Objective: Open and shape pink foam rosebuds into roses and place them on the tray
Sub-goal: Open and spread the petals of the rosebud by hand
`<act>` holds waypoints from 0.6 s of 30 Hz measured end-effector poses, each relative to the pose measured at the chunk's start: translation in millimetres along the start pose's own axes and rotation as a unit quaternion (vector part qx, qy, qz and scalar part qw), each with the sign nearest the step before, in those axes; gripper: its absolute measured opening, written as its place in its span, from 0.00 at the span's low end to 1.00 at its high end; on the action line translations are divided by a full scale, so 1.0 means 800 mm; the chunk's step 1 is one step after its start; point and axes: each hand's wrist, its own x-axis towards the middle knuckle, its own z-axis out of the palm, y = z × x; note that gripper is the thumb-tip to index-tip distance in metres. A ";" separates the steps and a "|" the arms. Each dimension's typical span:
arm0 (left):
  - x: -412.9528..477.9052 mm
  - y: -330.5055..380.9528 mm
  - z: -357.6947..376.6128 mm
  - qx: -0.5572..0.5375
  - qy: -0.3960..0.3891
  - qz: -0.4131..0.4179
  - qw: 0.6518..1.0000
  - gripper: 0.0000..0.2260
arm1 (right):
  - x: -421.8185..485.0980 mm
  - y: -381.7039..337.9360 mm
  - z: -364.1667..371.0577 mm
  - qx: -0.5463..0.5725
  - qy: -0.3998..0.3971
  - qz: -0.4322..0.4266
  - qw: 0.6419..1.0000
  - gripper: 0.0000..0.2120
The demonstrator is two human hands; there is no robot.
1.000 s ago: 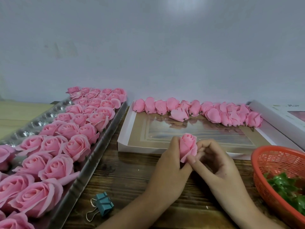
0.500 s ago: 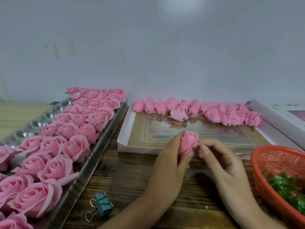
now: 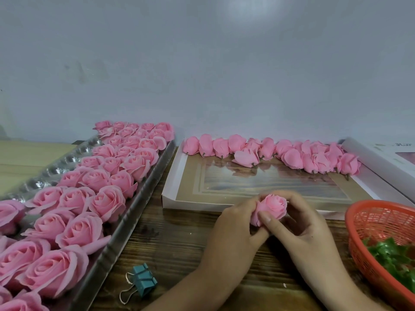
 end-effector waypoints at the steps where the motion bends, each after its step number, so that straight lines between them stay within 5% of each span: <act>1: 0.000 0.000 0.000 -0.007 0.001 -0.005 1.000 0.10 | -0.001 0.000 0.001 -0.002 -0.003 -0.005 1.000 0.13; 11: 0.003 -0.007 0.000 -0.062 -0.018 -0.092 0.994 0.07 | -0.006 -0.007 0.004 -0.077 -0.073 -0.063 0.992 0.08; 18: 0.005 -0.006 0.000 -0.039 -0.047 -0.071 0.996 0.11 | -0.005 -0.015 0.002 -0.128 -0.081 -0.138 0.979 0.12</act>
